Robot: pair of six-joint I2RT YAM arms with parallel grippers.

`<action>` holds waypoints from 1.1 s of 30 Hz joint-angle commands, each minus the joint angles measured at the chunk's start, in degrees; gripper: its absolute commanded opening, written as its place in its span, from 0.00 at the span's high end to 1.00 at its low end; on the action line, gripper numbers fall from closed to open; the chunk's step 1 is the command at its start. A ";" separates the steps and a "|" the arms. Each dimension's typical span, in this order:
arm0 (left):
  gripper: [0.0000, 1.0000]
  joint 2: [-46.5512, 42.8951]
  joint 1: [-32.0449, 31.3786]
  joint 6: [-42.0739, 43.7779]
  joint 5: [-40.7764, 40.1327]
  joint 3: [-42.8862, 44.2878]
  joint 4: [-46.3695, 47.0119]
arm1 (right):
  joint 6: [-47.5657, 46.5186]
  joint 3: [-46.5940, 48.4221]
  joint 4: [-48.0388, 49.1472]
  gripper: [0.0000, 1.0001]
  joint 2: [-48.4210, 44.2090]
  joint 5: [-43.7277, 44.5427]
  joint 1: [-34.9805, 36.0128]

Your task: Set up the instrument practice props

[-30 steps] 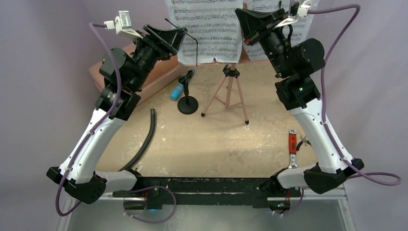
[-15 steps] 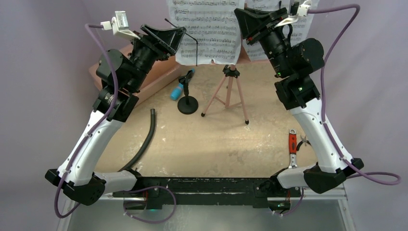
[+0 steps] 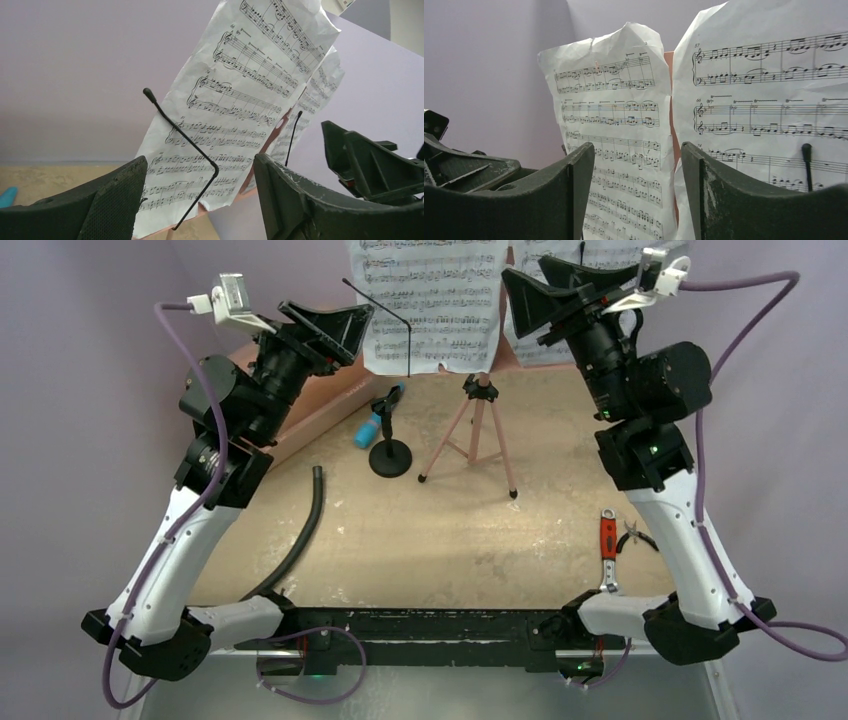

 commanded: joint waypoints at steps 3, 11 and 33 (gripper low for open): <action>0.21 -3.85 -0.12 2.94 -2.61 -3.60 -3.39 | -3.69 -1.74 -3.15 0.29 -3.81 0.28 0.12; 0.09 -10.59 -0.04 1.32 -4.68 -14.45 -9.11 | -6.54 -12.55 -6.77 0.23 -11.95 -4.84 0.12; 0.07 -13.40 -0.04 -4.15 -11.02 -39.58 -12.71 | -0.92 -41.03 -22.04 0.16 -34.37 -7.19 0.12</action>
